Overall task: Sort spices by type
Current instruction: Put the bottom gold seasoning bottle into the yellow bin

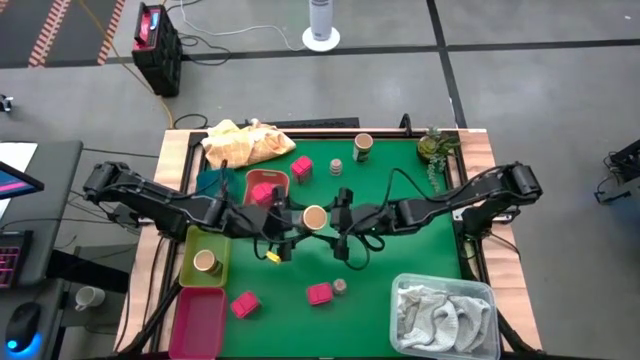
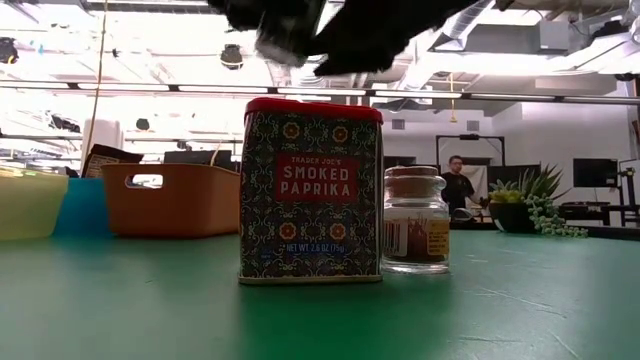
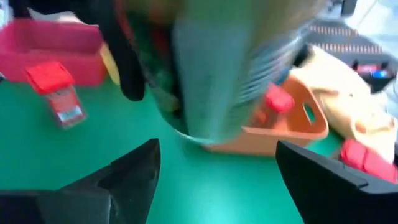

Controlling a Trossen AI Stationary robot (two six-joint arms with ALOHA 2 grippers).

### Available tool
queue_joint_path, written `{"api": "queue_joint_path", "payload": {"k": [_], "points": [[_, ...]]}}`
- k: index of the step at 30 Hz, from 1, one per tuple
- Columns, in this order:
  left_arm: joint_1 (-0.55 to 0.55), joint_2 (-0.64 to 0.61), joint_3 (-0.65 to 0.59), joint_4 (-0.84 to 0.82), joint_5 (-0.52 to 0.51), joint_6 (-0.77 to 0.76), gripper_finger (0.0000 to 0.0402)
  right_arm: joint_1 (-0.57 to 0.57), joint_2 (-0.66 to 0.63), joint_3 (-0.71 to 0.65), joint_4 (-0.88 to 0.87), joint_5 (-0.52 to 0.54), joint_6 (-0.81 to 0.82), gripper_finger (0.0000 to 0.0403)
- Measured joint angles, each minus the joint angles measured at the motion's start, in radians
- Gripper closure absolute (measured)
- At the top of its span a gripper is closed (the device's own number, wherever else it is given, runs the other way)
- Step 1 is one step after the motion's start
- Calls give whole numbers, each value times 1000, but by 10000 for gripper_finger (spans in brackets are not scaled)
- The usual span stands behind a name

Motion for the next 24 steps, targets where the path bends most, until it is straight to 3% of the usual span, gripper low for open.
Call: {"api": "queue_joint_path", "payload": {"k": [10, 17, 24], "points": [[0, -1, 0, 247, 40, 129, 121, 6, -1, 0, 200, -5, -133, 59], [-1, 0, 0, 282, 47, 172, 121, 40, -1, 0, 295, -5, -211, 61], [-1, -1, 0, 275, 77, 162, 121, 47, -1, 0, 310, -5, -214, 100]]}}
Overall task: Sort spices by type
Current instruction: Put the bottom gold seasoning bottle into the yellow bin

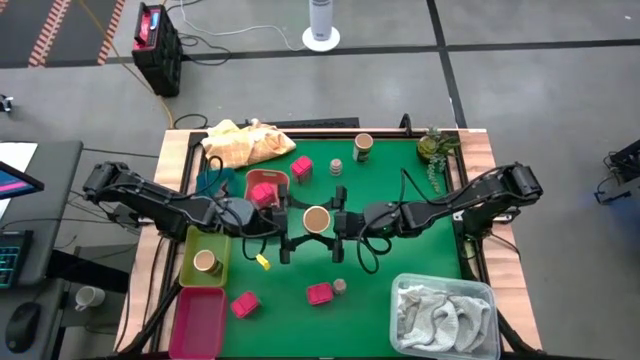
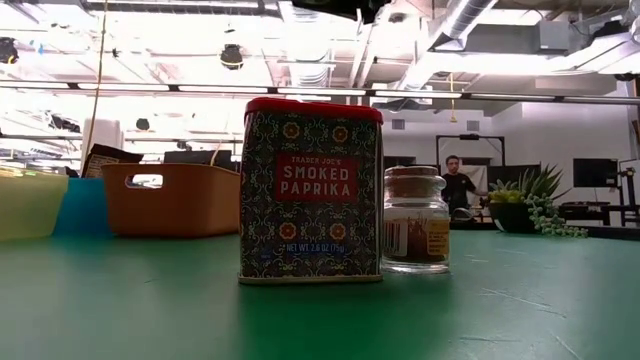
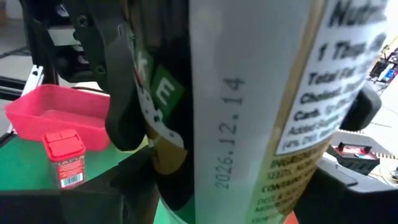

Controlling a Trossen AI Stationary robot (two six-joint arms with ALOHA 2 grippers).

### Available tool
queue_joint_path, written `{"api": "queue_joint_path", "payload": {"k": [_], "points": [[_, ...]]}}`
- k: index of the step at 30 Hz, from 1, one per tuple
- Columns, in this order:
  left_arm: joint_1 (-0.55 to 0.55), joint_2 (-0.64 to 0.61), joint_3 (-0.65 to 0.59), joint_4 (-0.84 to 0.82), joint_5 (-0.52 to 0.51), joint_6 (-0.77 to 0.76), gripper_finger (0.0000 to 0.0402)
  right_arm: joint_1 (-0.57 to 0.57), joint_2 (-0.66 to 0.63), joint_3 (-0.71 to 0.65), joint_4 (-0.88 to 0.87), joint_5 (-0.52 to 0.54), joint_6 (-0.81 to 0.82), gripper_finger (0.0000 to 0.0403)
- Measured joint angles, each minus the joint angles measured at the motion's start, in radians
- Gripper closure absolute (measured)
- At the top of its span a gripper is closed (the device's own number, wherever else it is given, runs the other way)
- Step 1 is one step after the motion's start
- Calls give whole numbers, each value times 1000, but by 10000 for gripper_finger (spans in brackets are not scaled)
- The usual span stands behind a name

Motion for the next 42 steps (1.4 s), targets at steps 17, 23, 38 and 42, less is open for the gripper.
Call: {"api": "queue_joint_path", "payload": {"k": [17, 23, 38, 42], "points": [[7, 0, 153, -486, -62, -139, 71, -36, 2, 0, -190, 46, 51, 100], [12, 1, 253, -654, -61, -155, 68, -38, 2, 0, -214, 50, 55, 100], [19, 47, 297, -588, -32, -25, 68, -42, 1, 1, -252, 52, 82, 100], [16, 62, 327, -621, -34, -6, 68, -45, 1, 1, -289, 52, 97, 100]]}}
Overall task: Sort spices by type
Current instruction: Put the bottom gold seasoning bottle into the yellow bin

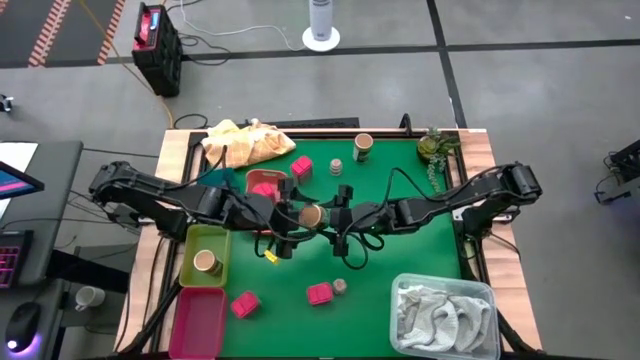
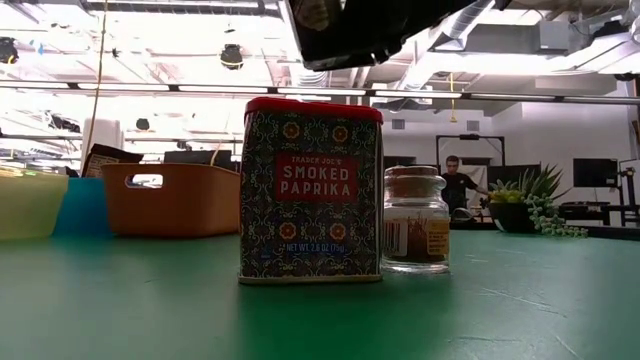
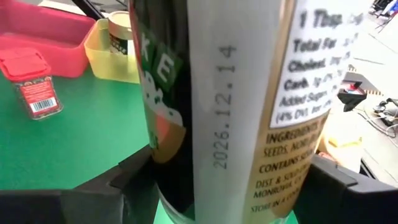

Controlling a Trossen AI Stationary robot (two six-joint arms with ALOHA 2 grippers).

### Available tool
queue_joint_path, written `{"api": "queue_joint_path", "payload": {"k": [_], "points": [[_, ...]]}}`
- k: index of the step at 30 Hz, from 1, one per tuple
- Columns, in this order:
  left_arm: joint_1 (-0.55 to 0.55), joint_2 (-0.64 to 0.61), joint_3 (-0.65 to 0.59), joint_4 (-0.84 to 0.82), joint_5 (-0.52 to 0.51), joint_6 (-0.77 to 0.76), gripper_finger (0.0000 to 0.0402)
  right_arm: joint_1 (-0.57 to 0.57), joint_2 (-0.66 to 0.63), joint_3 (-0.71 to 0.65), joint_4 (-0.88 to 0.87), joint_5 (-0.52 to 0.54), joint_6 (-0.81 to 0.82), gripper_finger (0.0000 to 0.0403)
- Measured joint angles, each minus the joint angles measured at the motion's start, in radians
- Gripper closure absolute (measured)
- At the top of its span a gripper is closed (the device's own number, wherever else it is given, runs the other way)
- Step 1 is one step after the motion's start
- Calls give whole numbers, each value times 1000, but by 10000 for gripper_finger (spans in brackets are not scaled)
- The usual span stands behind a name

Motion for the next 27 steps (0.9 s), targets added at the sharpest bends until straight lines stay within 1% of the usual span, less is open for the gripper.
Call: {"api": "queue_joint_path", "payload": {"k": [4, 10, 13, 16, 17, 20, 22, 25, 26, 27], "points": [[13, 21, 34, -30, 3, -39, 68, 0, 0, 0, -4, 0, 4, 100], [21, 31, 42, -49, 12, -69, 68, 0, 0, 0, -3, 0, 4, 100], [21, 33, 41, -73, 21, -73, 88, 0, 0, 0, -4, -1, 3, 100], [21, 33, 41, -87, 44, -95, 128, 0, 0, 0, -4, -2, -4, 100], [22, 33, 41, -92, 48, -102, 134, 0, 0, 0, -5, -2, -7, 100], [23, 32, 41, -97, 48, -114, 134, 6, 0, 0, -3, -4, -11, 99], [23, 31, 41, -100, 50, -119, 134, 9, 0, 0, 1, -3, -4, 81], [21, 32, 38, -152, 54, -137, 134, 9, -2, 2, 16, -3, 29, 26], [20, 33, 38, -171, 59, -148, 134, 9, -2, 2, 14, -3, 35, 19], [19, 33, 38, -185, 67, -161, 134, 9, -2, 2, 11, -3, 35, 20]]}}
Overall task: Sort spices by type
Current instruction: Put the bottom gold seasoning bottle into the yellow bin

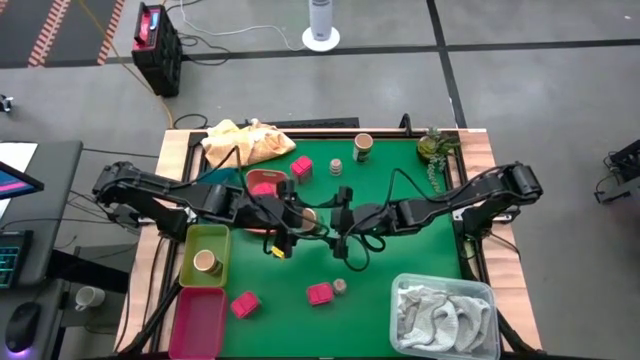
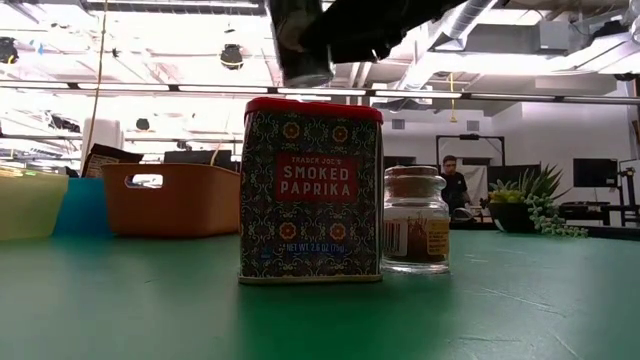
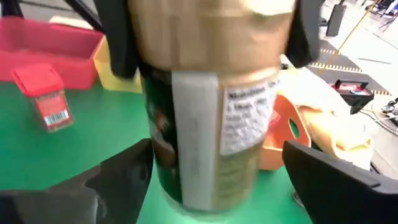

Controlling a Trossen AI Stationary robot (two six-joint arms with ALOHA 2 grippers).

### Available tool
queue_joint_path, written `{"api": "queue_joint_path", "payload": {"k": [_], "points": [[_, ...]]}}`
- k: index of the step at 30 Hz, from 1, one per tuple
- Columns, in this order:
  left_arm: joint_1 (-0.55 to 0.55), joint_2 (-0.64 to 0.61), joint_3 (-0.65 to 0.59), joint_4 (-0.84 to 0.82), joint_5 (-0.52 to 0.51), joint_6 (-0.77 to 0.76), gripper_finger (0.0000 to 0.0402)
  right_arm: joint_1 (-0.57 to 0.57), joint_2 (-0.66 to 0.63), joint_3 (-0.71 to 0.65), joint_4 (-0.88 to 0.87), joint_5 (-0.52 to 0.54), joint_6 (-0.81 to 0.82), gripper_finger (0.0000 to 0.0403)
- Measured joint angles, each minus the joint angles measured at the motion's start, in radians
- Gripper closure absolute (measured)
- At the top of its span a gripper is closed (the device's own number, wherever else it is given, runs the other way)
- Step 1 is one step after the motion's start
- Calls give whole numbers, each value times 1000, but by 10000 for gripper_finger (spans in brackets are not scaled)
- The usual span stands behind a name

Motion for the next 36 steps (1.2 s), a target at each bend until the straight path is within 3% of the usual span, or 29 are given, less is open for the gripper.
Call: {"api": "queue_joint_path", "payload": {"k": [5, 11, 19, 23, 29, 36], "points": [[-25, -28, 0, -150, 12, -103, 134, 3, 1, 0, -10, -1, -32, 43], [-102, -110, 0, -427, 31, -350, 132, 5, -52, -1, -130, 0, -31, 36], [-291, -221, -51, -723, -225, -780, 129, -19, -102, -1, -115, 3, -31, 35], [-368, -281, -121, -845, -235, -1029, 126, -22, -102, -1, -103, 3, -34, 35], [-472, -359, -263, -927, -236, -1333, 126, -22, -102, -1, -100, 3, -48, 35], [-524, -419, -423, -928, -208, -1569, 126, -22, -102, -1, -100, 3, -51, 35]]}}
